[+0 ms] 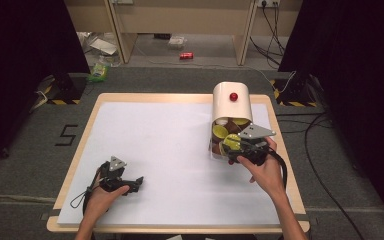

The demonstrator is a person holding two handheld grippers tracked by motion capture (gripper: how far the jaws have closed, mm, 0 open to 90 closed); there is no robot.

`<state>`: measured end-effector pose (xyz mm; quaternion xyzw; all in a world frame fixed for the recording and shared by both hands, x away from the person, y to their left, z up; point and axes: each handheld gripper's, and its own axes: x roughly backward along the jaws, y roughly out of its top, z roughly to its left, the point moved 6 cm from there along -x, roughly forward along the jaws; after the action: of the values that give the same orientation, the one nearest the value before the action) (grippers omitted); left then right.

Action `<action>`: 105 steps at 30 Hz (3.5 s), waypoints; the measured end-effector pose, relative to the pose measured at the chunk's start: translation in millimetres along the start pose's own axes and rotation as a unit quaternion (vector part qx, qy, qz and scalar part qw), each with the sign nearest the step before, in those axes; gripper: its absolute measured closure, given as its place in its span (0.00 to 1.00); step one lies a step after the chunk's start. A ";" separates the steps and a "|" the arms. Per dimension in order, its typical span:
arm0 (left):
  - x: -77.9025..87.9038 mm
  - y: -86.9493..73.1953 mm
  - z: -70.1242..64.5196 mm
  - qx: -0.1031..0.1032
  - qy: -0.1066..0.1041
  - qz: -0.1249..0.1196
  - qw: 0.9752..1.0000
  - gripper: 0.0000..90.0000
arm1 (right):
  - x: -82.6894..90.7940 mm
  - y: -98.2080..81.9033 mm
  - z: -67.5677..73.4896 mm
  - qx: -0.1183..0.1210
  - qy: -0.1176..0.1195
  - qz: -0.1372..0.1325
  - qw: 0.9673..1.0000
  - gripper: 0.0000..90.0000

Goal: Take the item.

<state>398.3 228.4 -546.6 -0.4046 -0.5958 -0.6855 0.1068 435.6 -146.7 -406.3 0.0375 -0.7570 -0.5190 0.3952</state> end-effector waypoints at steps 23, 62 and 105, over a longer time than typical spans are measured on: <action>-0.1 0.0 0.0 0.000 0.000 0.000 1.000 0.00 | 12.7 5.6 1.6 -0.005 0.007 -0.013 1.000 0.47; 0.0 0.0 0.0 0.000 0.000 0.000 1.000 0.00 | 62.2 -0.3 -27.6 -0.041 -0.011 -0.055 0.998 0.47; 0.0 0.0 0.2 0.000 0.000 0.000 1.000 0.00 | 50.1 -56.7 -81.6 -0.101 -0.060 -0.017 0.993 0.47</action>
<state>398.4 228.5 -546.6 -0.4043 -0.5956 -0.6859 0.1065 433.3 -257.8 -412.3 -0.0206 -0.7222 -0.6010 0.3418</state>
